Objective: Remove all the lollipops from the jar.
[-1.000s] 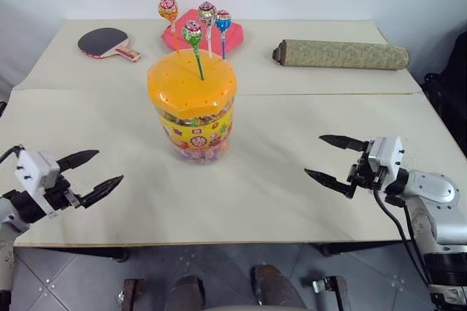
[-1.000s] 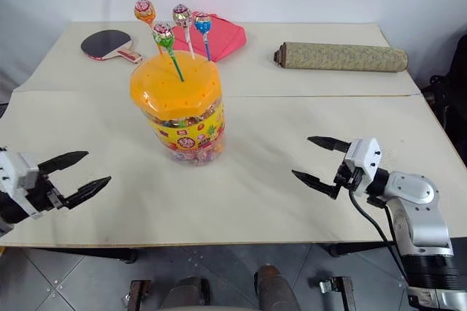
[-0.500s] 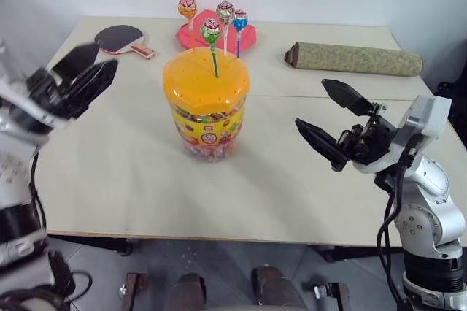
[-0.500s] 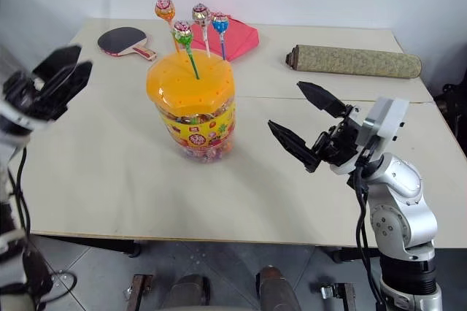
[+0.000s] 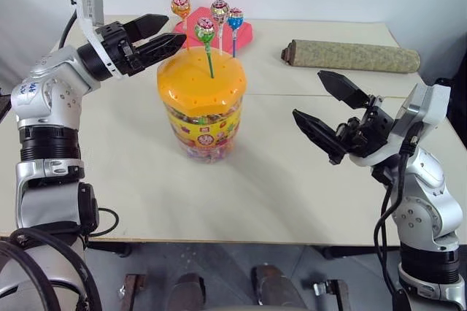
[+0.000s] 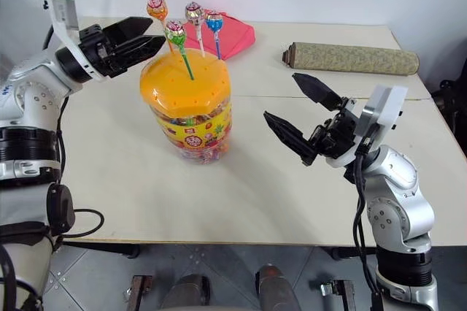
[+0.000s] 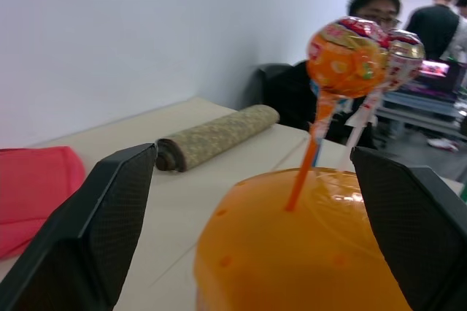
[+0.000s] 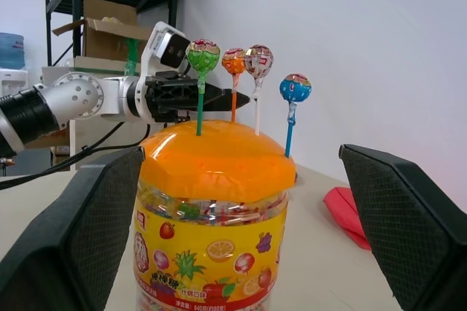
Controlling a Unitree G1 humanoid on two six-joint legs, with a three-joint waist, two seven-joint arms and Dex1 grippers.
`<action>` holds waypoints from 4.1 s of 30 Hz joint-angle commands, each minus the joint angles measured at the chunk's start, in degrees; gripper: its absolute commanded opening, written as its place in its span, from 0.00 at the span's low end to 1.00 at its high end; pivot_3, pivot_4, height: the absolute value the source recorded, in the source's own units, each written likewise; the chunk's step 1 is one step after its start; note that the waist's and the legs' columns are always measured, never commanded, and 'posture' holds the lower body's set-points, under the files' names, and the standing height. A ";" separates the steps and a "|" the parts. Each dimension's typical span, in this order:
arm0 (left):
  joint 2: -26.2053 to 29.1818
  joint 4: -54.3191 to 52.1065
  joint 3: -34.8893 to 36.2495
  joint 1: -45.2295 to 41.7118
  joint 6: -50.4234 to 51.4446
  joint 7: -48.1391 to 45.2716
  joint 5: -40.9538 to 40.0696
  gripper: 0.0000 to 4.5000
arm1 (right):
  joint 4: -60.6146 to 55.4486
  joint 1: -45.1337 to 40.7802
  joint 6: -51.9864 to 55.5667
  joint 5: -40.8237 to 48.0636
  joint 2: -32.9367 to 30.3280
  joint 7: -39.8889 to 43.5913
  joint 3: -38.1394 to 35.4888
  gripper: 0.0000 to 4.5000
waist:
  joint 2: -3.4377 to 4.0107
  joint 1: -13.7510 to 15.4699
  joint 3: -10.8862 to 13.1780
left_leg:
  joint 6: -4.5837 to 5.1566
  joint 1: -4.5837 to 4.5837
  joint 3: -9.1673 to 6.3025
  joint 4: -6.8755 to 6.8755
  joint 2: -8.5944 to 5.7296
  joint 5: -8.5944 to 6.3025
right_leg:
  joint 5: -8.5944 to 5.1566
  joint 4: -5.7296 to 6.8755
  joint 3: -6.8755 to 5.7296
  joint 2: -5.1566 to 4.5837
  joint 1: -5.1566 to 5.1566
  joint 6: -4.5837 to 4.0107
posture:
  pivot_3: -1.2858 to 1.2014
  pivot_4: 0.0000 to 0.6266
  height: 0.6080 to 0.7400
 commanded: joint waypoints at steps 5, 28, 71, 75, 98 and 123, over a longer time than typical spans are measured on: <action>-2.66 4.99 -0.95 -4.49 -3.01 -3.86 3.73 0.51 | -2.40 0.30 -1.02 0.16 0.95 -0.89 -0.46 1.00 | 0.00 0.22 0.00 | -0.06 -0.01 -0.01 0.17 0.18 0.04 | 0.00 0.12 -0.02 0.07 0.01 0.00 | 0.52 0.24 1.00; 14.14 -2.70 17.87 13.37 17.12 4.94 -4.27 0.00 | 0.69 -5.91 -3.33 -1.13 -3.74 20.17 7.25 1.00 | 0.09 -2.30 0.04 | -0.13 -0.43 0.00 0.26 0.20 0.07 | 0.03 0.77 -0.78 -0.69 -0.85 -0.06 | 0.52 0.24 1.00; 11.76 -32.69 30.73 42.74 6.04 0.48 -20.05 1.00 | 7.79 -28.37 21.33 -2.96 1.99 -5.90 12.67 1.00 | -0.11 -1.22 0.38 | 0.36 -0.34 -0.16 -0.74 -0.66 0.30 | 0.33 -0.01 -3.87 -2.83 -0.72 -0.18 | 0.52 0.24 1.00; 12.49 -28.29 29.18 41.58 4.75 -1.90 -18.39 1.00 | 8.87 -30.88 24.43 -3.72 3.70 -8.87 12.94 1.00 | -0.11 -1.82 0.37 | 0.36 -0.64 -0.22 -0.67 -0.64 0.29 | 0.35 0.04 -3.93 -2.80 -0.91 -0.14 | 0.52 0.24 1.00; 11.97 -22.16 22.81 34.89 5.68 -11.95 -18.72 1.00 | 16.26 -40.03 25.28 -9.67 12.42 -6.49 16.91 0.15 | -0.11 -3.13 0.37 | 0.24 -0.65 -0.22 -0.54 -0.65 0.37 | 0.35 0.25 -3.92 -2.77 -1.00 -0.14 | 0.52 0.24 1.00; 15.27 -31.15 12.94 36.92 1.67 -25.72 -13.57 1.00 | 38.61 -16.20 2.33 -37.57 -35.51 14.70 21.85 0.00 | 0.01 -2.16 0.44 | 0.68 -0.60 0.28 -0.56 -1.22 0.25 | 0.44 -0.37 -3.69 -2.77 -0.89 0.05 | 0.52 0.24 1.00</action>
